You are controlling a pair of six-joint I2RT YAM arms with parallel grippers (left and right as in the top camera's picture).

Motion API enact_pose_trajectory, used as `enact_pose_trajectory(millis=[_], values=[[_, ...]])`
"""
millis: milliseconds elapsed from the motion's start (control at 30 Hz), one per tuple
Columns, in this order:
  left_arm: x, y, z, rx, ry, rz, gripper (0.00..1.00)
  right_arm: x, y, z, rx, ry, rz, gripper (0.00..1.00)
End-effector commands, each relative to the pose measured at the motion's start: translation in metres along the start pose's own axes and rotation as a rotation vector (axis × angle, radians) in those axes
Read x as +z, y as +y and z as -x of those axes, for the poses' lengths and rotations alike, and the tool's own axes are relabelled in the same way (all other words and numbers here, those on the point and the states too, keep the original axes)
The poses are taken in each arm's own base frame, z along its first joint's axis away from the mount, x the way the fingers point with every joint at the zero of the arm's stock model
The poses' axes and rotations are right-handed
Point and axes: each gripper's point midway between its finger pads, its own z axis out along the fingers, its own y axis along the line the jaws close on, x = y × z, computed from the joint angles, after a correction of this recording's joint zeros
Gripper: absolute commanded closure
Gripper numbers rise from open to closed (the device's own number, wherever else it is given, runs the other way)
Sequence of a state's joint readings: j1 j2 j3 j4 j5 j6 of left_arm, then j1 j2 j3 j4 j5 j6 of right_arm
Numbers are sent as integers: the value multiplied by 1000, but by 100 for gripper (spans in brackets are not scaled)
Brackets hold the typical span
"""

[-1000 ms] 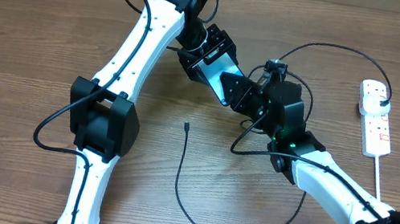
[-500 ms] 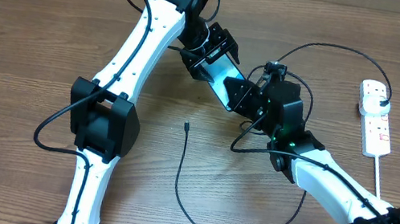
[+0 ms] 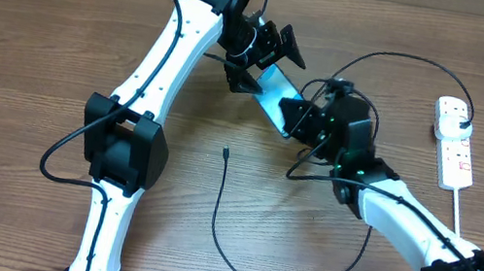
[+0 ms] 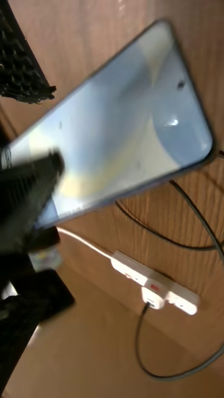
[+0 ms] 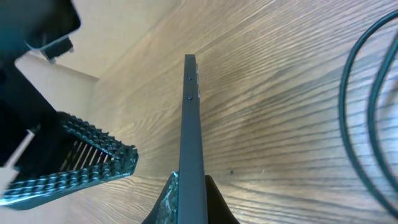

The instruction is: Plug charger to phone and switch on socket

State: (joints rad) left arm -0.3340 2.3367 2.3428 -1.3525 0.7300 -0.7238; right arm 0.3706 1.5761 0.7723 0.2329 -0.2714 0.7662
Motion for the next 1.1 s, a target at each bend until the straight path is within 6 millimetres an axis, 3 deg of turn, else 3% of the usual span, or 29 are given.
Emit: enact_pose_trajectory(millis=[0, 233, 367, 533, 667, 967, 1067], values=[[-18, -3, 0, 231, -38, -1, 1, -9, 20, 15, -9, 21, 111, 96], [-34, 21, 5, 426, -112, 181, 1, -32, 33, 24, -3, 84, 240, 96], [-37, 32, 6, 430, -107, 224, 0, -46, 36, 35, 0, 75, 275, 96], [-38, 42, -5, 469, -50, 253, 0, -63, 31, 48, 17, 48, 260, 96], [-45, 60, -12, 466, -42, 379, 3, -69, 33, 52, 18, 37, 260, 96], [-92, 38, -47, 609, -113, 391, 2, -69, 31, 50, 25, 44, 253, 96], [-98, 37, -61, 625, -119, 386, 0, -69, 31, 50, 26, 45, 254, 96]])
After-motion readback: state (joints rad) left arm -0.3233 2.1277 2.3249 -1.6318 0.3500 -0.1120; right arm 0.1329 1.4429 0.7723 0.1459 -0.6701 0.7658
